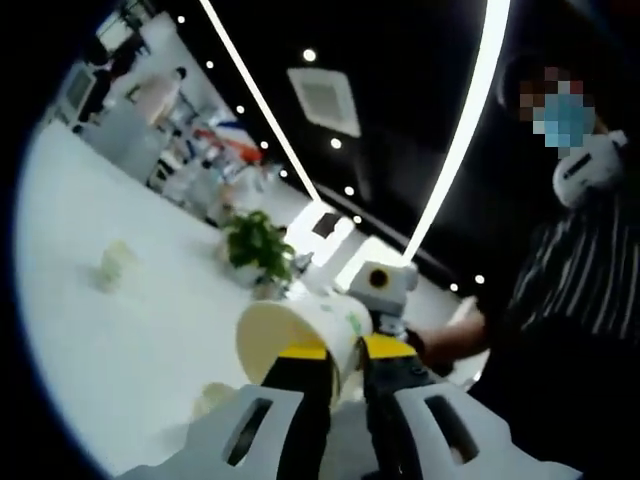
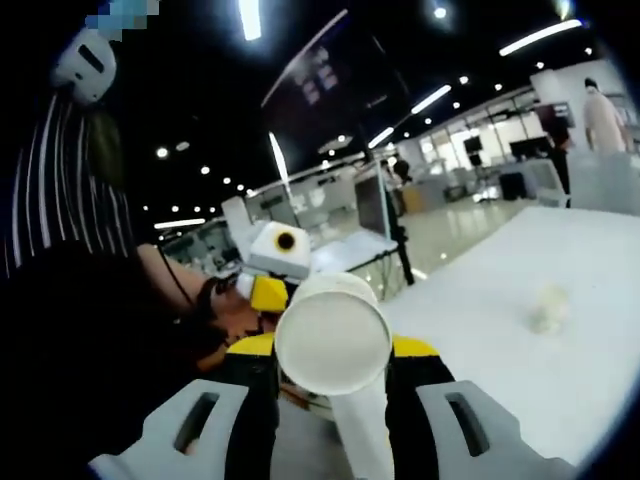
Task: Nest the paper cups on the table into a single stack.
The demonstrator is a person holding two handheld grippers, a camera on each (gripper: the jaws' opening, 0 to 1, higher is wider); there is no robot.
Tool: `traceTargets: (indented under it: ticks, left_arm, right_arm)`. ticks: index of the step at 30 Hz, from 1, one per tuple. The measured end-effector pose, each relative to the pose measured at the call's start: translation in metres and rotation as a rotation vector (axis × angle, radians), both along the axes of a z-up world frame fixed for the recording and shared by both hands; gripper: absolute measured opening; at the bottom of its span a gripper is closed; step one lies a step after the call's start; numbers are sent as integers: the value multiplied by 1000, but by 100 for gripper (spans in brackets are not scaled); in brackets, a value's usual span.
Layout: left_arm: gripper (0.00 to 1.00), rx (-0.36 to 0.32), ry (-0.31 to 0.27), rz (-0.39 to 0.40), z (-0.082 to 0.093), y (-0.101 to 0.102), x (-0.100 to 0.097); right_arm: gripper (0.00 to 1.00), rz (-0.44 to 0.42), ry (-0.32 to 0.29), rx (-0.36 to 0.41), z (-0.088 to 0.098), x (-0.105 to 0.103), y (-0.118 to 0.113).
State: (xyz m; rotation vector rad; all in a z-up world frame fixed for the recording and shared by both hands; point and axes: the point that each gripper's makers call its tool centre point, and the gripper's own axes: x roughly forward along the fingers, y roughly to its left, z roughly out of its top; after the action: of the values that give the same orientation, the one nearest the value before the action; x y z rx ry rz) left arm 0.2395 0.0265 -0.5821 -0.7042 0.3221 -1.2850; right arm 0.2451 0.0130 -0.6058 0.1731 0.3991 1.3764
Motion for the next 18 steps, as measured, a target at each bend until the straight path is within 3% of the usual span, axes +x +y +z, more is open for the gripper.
traceTargets:
  ticks: [15,18]
  left_arm:
    - [0,-11,34,-76,6,-6,-8]
    - [0,-8,26,-74,8,-6,-8]
  right_arm:
    - [38,-3,49,28,-4,-3,-3]
    - [38,-4,35,32,-3,-3,-2]
